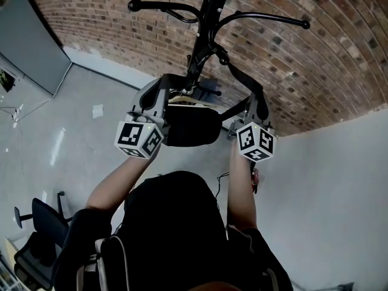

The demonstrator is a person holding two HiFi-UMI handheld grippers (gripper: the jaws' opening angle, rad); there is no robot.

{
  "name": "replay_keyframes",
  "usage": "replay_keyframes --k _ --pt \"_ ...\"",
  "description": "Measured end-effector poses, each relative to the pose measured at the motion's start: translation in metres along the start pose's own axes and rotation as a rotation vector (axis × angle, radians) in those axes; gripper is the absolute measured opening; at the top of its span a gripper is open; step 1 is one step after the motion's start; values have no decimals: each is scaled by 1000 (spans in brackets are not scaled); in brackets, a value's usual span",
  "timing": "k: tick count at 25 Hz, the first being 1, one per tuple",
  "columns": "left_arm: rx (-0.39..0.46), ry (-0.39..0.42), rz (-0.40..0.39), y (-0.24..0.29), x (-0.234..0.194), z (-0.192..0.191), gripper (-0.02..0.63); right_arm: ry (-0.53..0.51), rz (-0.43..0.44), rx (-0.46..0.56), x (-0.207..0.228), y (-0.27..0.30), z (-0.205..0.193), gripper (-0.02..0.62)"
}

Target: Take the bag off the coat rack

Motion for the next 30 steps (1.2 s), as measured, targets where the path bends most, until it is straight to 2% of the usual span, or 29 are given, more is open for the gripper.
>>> replay_keyframes --k 10,12,16,23,30 --pt "91 -57 -28 -28 13 40 21 33 -13 107 7 -40 37 18" --pt "96 -76 -26 -34 14 44 21 42 -16 120 8 -50 40 18" --pt "125 -62 -4 -46 12 47 21 79 -22 138 6 -69 38 18" --pt "158 -67 -10 -60 11 57 21 81 -14 160 -5 -86 44 18" --pt "212 -123 5 -81 -2 76 23 101 11 181 -15 -100 54 18"
Point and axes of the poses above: the fingertips, and each gripper's own axes: y forward along the fingers, x to its right, z out of its top, the point moved 4 cm from there along -y, backward along the fingers, and after that the axes turned 11 degrees about -x, right-handed, at the moved point
